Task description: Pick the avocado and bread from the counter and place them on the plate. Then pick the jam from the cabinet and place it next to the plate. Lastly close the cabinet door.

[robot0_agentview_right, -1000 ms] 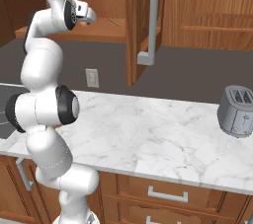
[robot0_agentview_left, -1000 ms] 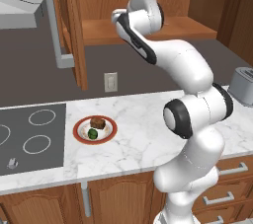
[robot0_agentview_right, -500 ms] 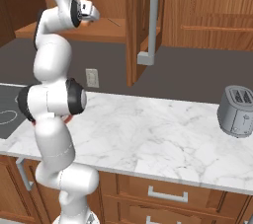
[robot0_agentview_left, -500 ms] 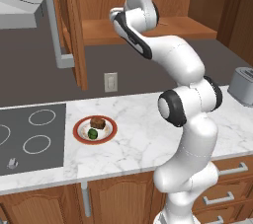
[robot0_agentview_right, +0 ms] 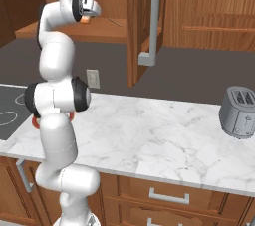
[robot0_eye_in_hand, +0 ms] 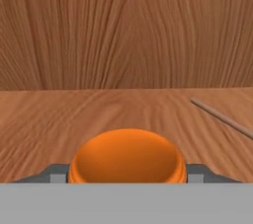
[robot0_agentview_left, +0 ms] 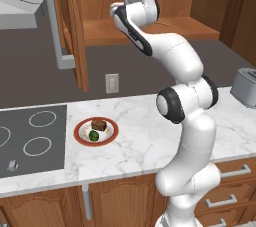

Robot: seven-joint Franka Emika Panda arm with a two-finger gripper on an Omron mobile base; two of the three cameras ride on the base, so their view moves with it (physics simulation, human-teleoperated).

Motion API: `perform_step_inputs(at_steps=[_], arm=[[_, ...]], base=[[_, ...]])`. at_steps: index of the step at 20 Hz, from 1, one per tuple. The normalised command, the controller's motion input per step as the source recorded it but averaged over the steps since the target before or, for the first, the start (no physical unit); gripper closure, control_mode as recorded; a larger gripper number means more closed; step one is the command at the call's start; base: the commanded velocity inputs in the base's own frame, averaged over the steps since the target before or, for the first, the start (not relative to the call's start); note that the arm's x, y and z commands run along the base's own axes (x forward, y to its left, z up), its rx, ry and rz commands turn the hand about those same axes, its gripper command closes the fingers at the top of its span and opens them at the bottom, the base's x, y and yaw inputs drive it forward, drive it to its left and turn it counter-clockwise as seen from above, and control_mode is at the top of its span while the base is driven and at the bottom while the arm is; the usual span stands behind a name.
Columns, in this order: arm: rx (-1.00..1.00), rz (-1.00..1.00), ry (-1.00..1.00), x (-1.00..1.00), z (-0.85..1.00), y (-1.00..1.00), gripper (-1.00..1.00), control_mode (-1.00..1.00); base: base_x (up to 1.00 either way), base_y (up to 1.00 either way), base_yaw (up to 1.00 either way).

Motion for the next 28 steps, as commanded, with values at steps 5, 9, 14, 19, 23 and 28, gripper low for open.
perform_step_inputs(at_steps=[5, 9, 14, 19, 23, 28], arm=[[0.0, 0.0, -0.02, -0.17, 0.0, -0.06, 1.0, -1.0], [0.0, 0.0, -0.16, -0.89, 0.0, -0.26, 1.0, -1.0], [0.0, 0.0, -0.41, -1.0, 0.0, -0.11, 1.0, -1.0], [0.0, 0.0, -0.49, -1.0, 0.1, 0.0, 1.0, -1.0], [0.04, 0.0, -0.21, -1.0, 0.05, -0.15, 1.0, -1.0], [0.11, 0.0, -0.02, -1.0, 0.03, -0.28, 1.0, -1.0]], base=[[0.0, 0.0, 0.0], [0.0, 0.0, 0.0], [0.0, 0.0, 0.0], [0.0, 0.0, 0.0], [0.0, 0.0, 0.0], [0.0, 0.0, 0.0]])
